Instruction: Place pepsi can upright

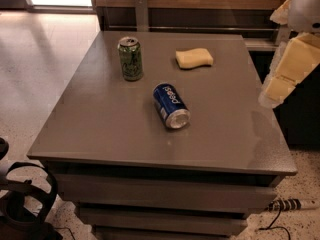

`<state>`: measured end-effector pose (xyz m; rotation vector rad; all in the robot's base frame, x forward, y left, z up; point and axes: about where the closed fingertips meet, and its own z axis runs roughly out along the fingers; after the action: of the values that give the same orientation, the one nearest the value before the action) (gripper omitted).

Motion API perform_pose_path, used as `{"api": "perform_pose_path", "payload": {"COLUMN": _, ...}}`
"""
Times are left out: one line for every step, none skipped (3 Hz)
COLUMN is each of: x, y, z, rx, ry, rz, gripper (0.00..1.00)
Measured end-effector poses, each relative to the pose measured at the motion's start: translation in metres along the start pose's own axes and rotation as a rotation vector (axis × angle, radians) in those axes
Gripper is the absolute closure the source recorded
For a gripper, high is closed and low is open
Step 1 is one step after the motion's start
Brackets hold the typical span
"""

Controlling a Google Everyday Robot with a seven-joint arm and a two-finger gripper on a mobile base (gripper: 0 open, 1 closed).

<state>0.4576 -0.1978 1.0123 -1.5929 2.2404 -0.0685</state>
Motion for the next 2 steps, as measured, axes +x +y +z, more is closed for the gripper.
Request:
{"api": "perform_pose_path", "payload": {"x": -0.034, "y": -0.010, "z": 0.005, "rx": -0.056, "ry": -0.040, "rz": 0.112, "gripper": 0.00}}
{"api": "perform_pose_path", "payload": {"x": -0.060, "y": -0.017, "z": 0.021, "rx": -0.087, "ry": -0.038, "rz": 0.249, "gripper": 0.00}}
